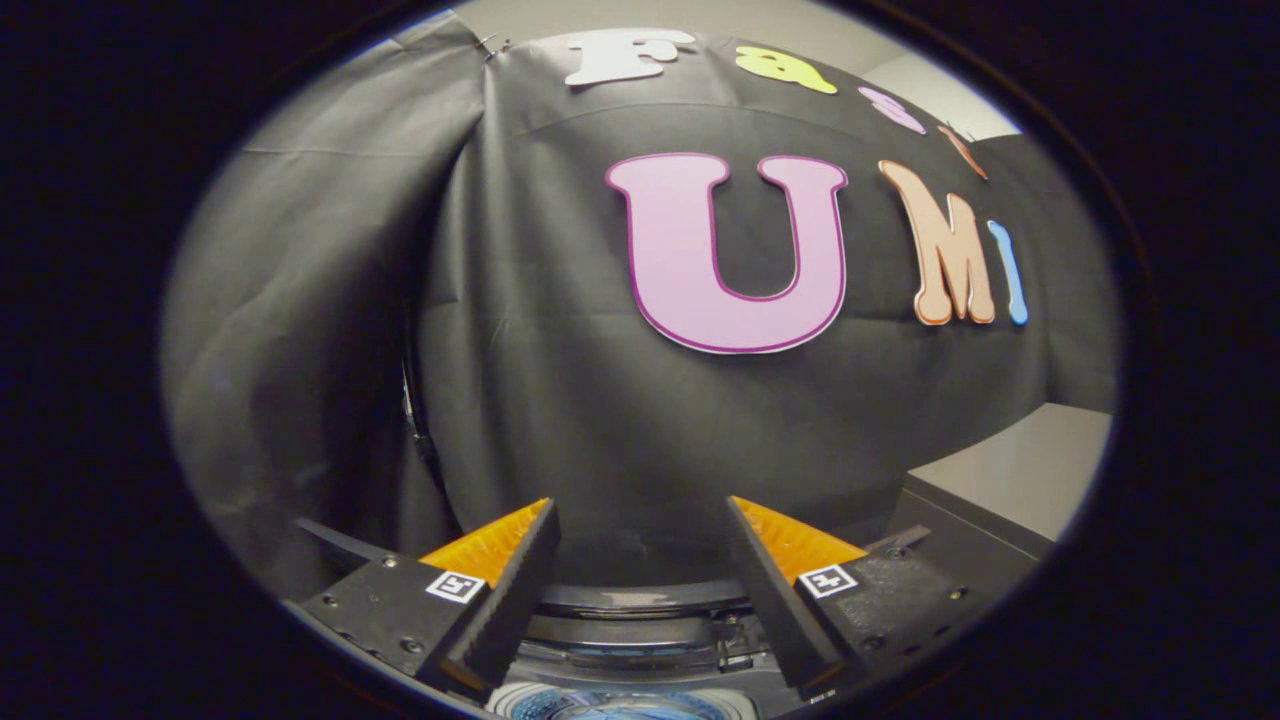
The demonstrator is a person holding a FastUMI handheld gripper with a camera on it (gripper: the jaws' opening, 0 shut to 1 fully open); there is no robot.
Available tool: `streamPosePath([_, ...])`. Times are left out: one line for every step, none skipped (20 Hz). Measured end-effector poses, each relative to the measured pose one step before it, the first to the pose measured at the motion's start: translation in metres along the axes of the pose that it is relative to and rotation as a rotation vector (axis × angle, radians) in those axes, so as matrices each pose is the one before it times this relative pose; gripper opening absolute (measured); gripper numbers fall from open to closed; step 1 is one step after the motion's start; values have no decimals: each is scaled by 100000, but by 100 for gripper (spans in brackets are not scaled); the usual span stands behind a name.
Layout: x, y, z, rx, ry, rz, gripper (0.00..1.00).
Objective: Put the clothes into the washing machine and then close the washing machine lid.
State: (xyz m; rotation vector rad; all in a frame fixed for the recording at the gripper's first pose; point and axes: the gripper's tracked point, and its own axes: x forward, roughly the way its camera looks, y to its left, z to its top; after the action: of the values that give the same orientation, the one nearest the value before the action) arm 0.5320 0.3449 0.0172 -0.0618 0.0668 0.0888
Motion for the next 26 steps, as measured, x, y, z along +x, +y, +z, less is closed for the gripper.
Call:
streamPosePath([-5, 6, 160, 302, -437, 37, 98])
streamPosePath([74, 79, -147, -149, 311, 138, 98])
streamPosePath([-129, -32, 62, -24, -44, -13, 98])
streamPosePath([89, -8, -28, 97, 15, -165, 98])
streamPosePath([-46, -20, 12, -108, -180, -153, 98])
streamPosePath([53, -63, 65, -47, -152, 65, 98])
streamPosePath([-66, 16, 83, 162, -241, 168, 98])
streamPosePath([120, 93, -83, -144, 83, 290, 98])
streamPosePath([-107, 14, -37, -122, 123, 230, 98])
streamPosePath([43, -25, 53, 53, -257, 65, 98])
streamPosePath([-61, 5, 4, -94, 117, -42, 98])
streamPosePath([84, -36, -4, -77, -333, 13, 98])
streamPosePath([-24, -21, 84, 216, -380, -7, 98])
streamPosePath([83, 37, 1, -166, -118, 126, 98])
streamPosePath([-142, -28, 43, -4, -425, 99, 98])
streamPosePath([92, 14, 5, 123, -443, 56, 98])
streamPosePath([-145, -14, 34, -67, -298, 39, 98])
streamPosePath([-48, 46, -187, -122, -139, -43, 98])
streamPosePath([-190, -21, -1, -271, -100, 65, 98])
streamPosePath([68, 73, 94, 313, -386, 84, 98])
streamPosePath([-144, -7, 73, -10, -183, 160, 98])
streamPosePath([138, -65, -26, -217, -177, 261, 98])
streamPosePath([-89, 35, -23, 250, -151, 192, 98])
streamPosePath([38, -18, 15, -222, -355, 219, 98])
streamPosePath([-187, -1, 83, 56, -372, 31, 98])
streamPosePath([58, 81, 13, 147, -582, -89, 98])
